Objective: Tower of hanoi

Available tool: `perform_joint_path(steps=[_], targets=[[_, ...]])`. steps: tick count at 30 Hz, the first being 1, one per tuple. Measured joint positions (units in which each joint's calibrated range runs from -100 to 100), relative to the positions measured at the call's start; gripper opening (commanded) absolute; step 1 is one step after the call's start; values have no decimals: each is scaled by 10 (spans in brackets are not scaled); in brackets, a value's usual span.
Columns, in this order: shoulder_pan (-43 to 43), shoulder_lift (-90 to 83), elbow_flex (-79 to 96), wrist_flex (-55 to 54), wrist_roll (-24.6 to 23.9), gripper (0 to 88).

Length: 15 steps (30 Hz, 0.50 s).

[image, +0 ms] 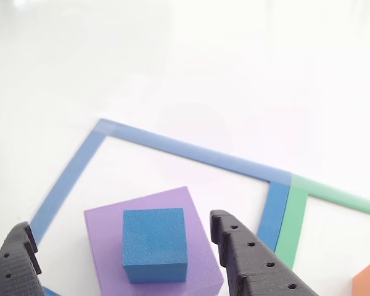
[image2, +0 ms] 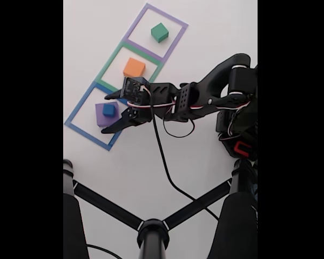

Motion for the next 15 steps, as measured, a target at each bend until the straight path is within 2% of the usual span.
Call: perform_joint_path(steps=[6,15], targets=[[1,0,7,0,0,298],[-4,0,7,-2,0,174]])
